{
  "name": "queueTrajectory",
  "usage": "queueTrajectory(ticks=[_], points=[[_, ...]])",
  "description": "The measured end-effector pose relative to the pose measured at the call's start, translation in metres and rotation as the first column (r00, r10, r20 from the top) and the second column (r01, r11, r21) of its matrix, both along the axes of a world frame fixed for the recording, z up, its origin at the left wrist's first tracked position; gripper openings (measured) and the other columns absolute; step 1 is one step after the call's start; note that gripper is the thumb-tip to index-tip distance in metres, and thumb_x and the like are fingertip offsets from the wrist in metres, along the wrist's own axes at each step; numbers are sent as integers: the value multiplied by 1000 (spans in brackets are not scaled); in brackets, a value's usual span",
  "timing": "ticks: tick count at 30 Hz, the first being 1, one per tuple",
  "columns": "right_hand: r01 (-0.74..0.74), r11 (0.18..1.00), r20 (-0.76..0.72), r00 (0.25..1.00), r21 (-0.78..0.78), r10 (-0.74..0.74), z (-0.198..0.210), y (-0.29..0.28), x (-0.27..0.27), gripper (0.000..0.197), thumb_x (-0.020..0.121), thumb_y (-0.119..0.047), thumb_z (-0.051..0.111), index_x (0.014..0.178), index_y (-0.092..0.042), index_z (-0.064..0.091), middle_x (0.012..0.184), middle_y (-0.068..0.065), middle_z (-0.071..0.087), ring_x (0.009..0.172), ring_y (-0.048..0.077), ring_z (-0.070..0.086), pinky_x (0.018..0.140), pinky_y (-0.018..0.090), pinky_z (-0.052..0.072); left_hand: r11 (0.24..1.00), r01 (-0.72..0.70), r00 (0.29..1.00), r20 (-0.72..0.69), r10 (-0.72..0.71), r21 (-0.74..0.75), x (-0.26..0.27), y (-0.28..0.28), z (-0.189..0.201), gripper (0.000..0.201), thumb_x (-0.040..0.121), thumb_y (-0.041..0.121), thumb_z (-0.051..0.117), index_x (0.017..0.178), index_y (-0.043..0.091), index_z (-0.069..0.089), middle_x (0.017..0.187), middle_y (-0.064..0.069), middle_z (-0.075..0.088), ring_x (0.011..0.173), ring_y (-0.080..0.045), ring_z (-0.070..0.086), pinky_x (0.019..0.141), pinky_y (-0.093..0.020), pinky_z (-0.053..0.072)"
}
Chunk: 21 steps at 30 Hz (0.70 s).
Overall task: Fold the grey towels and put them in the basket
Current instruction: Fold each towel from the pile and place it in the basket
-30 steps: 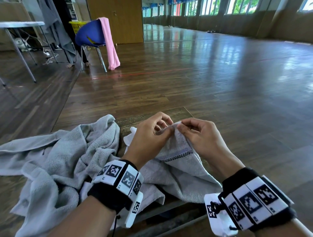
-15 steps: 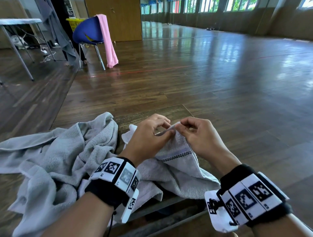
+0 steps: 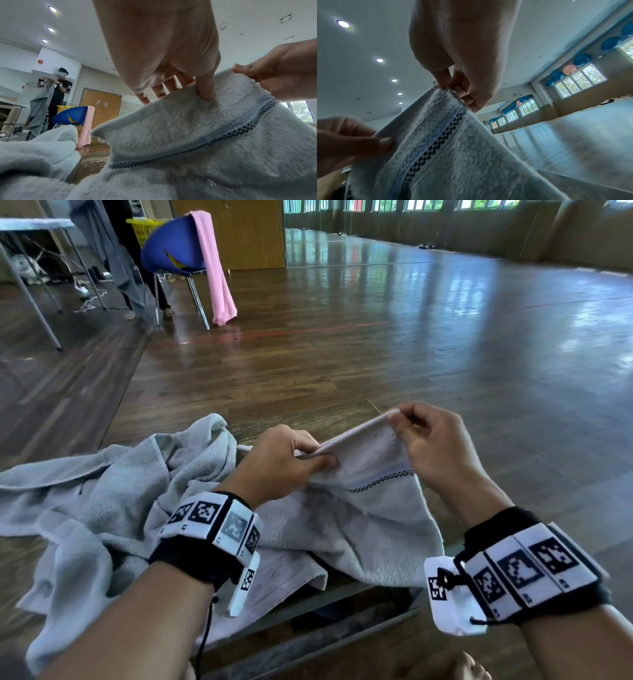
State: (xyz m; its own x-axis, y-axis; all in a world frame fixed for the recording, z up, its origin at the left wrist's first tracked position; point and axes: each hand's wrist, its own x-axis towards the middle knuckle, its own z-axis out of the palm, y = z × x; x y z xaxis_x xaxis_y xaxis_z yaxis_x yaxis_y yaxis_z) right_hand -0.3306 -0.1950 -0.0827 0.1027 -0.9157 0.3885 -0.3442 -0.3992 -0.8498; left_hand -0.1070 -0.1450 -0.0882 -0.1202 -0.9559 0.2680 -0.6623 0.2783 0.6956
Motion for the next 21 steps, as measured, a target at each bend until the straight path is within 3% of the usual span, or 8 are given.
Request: queueTrajectory(ticks=[3,7,9,13,15,17,19,21], points=[[140,990,28,990,-25,-139,1,-12,-18,20,97,-24,67,77,-28,68,65,-18,62,56,-8,51,55,4,38,998,-67,992,106,67,-1,14,-2,-1,32,85,39,75,82,7,80,82,-8,72,84,-28,67,82,-44,49],[272,962,33,962,-16,-271,-3,-22,-39,9,97,-24,66,91,-26,71,77,-12,65,59,-8,53,55,1,39,987,-158,962,228,148,26,30,-1,-2,42,75,52,64,74,12,78,78,-5,72,80,-28,66,82,-45,50],[301,954,26,953,-3,-301,-4,-25,-46,8,97,-24,66,91,-26,71,78,-14,65,58,-11,54,54,0,38,985,-172,956,247,159,32,35,0,-5,32,78,47,69,72,17,77,77,-3,72,80,-26,65,84,-47,49],[327,944,-7,945,36,-327,-8,-28,-54,18,97,-27,66,80,-27,68,78,-14,65,63,-7,55,55,6,40,975,-222,950,217,222,-28,45,0,-10,12,81,29,79,85,18,81,87,1,74,87,-23,67,87,-46,50],[347,935,-22,938,71,-346,-11,-29,-58,23,97,-28,66,74,-29,66,79,-14,66,67,-3,56,58,11,41,963,-265,945,185,269,-48,50,0,-10,13,81,29,80,81,16,81,81,-1,74,79,-23,67,80,-44,52],[358,928,-25,934,100,-357,-14,-30,-61,25,96,-27,66,72,-30,66,78,-15,67,67,-3,56,54,9,39,944,-315,930,167,327,-94,54,0,-10,18,79,31,82,75,13,79,64,2,67,63,-18,63,66,-39,53],[361,925,-34,932,117,-360,-16,-31,-64,24,95,-28,67,71,-29,67,77,-14,68,66,-1,57,54,13,41,929,-342,921,144,361,-140,56,0,-10,17,78,29,83,73,12,79,51,10,56,50,-7,58,52,-23,47],[365,922,-46,931,128,-362,-18,-33,-66,23,94,-29,69,71,-28,68,76,-13,68,66,2,58,58,18,40,930,-336,930,104,353,-153,55,2,-10,9,79,21,82,78,13,80,53,19,53,44,8,55,47,-9,42]])
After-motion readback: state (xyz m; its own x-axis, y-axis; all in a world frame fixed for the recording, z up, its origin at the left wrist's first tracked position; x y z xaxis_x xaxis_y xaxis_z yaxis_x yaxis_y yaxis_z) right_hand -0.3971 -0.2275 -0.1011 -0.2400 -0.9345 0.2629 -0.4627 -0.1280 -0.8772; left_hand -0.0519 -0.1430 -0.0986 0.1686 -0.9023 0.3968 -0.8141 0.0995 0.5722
